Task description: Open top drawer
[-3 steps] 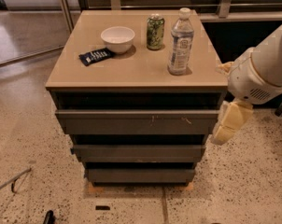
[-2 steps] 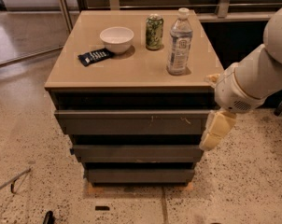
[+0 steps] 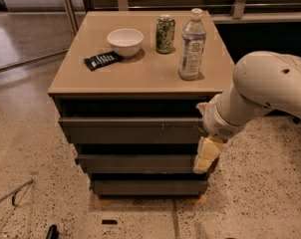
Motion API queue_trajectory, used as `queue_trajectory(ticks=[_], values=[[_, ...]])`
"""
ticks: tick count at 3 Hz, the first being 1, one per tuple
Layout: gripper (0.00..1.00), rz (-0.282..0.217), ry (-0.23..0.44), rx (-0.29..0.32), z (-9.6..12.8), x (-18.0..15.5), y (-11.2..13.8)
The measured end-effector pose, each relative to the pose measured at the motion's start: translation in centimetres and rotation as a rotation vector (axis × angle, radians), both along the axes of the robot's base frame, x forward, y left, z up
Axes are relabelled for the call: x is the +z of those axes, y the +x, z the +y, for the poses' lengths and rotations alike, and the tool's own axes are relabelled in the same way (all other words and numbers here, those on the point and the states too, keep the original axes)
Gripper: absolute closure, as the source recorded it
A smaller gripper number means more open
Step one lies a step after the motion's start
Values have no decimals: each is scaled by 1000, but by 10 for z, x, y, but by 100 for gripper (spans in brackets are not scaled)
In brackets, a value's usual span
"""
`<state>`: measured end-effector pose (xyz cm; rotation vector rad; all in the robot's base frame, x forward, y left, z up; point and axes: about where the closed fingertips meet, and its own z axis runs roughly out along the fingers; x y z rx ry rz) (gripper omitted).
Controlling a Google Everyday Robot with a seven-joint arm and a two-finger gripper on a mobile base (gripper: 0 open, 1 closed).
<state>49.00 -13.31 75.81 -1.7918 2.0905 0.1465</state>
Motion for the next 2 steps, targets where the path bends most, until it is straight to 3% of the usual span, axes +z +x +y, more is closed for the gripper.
queue_trajectory(ticks=[2], values=[[0,-28,1,10,-1,-10,4]])
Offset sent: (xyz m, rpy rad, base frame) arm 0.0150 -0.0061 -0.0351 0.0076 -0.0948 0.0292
